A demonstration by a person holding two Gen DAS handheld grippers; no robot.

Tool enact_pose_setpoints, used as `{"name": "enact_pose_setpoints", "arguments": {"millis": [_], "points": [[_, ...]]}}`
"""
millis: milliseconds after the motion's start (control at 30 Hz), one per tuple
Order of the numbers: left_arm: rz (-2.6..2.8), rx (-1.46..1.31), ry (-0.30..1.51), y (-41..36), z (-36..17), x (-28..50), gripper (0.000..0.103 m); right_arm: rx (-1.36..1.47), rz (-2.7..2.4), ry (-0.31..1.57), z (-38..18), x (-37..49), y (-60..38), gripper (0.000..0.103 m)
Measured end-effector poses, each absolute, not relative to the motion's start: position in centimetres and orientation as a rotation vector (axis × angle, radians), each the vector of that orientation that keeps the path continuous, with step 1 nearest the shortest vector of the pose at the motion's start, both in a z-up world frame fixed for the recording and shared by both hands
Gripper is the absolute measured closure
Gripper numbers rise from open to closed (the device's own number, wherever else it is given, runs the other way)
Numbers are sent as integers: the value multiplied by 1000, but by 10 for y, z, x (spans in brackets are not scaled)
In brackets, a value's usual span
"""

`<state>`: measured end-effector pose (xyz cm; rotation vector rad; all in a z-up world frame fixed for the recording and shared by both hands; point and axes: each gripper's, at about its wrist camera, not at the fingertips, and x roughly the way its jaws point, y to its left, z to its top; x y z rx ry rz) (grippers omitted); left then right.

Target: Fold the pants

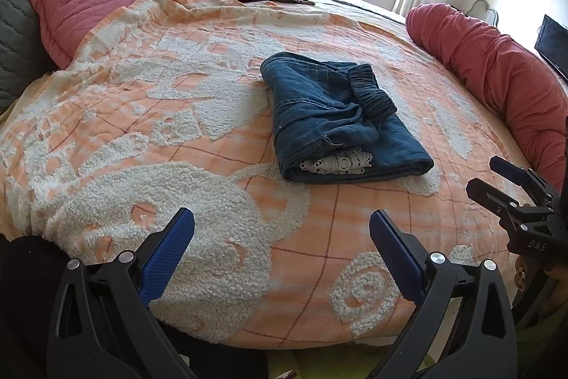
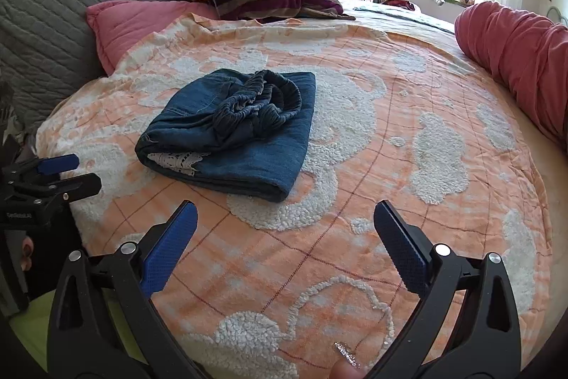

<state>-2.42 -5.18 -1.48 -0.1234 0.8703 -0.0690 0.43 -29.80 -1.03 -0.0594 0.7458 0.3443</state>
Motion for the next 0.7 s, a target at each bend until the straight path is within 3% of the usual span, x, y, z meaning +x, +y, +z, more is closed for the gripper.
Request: {"name": "enact_pose_setpoints", "arguments": {"millis": [700], "points": [[-57, -131, 861, -49, -9, -25, 4, -57, 337, 736, -6, 3, -301, 9]]}}
